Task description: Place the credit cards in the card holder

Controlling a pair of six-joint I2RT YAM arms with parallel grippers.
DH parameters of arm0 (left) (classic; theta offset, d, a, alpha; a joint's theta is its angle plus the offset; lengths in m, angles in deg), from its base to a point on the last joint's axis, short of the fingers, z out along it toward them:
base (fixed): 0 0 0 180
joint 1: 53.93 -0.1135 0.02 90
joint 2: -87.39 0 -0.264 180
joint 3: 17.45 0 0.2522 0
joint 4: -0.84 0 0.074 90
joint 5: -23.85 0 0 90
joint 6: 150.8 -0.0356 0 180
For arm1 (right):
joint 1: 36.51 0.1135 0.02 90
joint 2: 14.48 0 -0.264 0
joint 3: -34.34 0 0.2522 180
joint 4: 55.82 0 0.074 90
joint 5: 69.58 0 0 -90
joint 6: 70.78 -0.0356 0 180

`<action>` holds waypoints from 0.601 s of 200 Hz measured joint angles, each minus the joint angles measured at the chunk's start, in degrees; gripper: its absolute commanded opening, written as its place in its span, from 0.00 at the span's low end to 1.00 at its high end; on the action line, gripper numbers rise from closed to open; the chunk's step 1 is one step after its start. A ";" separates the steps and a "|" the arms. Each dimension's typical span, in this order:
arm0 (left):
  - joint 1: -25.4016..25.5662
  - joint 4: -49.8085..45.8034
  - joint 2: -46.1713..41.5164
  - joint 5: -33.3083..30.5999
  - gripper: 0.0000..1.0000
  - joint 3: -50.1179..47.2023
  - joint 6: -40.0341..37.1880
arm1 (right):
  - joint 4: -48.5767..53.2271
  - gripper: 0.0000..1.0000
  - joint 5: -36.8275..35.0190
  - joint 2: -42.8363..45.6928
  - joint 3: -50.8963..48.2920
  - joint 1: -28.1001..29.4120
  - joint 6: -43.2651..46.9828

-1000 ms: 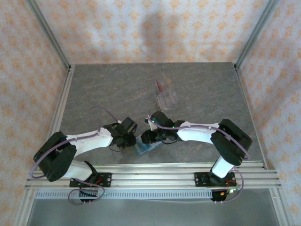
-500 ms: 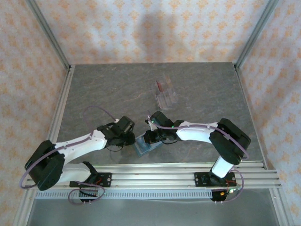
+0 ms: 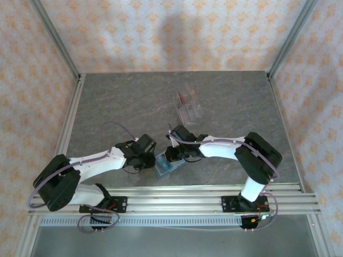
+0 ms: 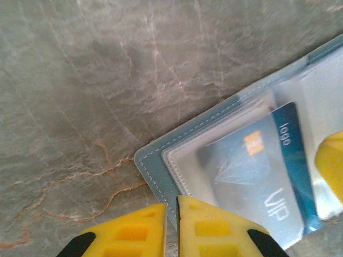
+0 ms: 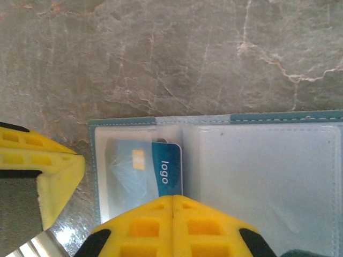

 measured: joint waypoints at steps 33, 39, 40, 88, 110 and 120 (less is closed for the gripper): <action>0.81 0.87 2.43 -0.09 0.13 0.02 0.02 | 0.81 0.00 -0.66 -0.74 0.24 0.00 0.46; 1.01 0.87 2.47 -0.28 0.13 0.04 0.02 | 0.81 0.00 -0.68 -0.83 0.24 0.00 0.48; 1.03 0.87 2.49 -0.31 0.13 0.07 0.02 | 0.81 0.00 -0.68 -0.85 0.24 0.00 0.48; 1.77 1.09 3.61 -0.52 0.13 0.92 0.09 | 0.76 0.00 -0.59 -2.08 0.70 0.28 0.44; 1.77 0.90 3.82 -0.52 0.13 1.16 0.15 | 0.46 0.00 -0.15 -2.21 0.81 0.55 0.15; 1.77 0.87 3.91 -0.52 0.13 1.22 0.17 | 0.11 0.00 0.26 -2.21 0.79 0.55 -0.42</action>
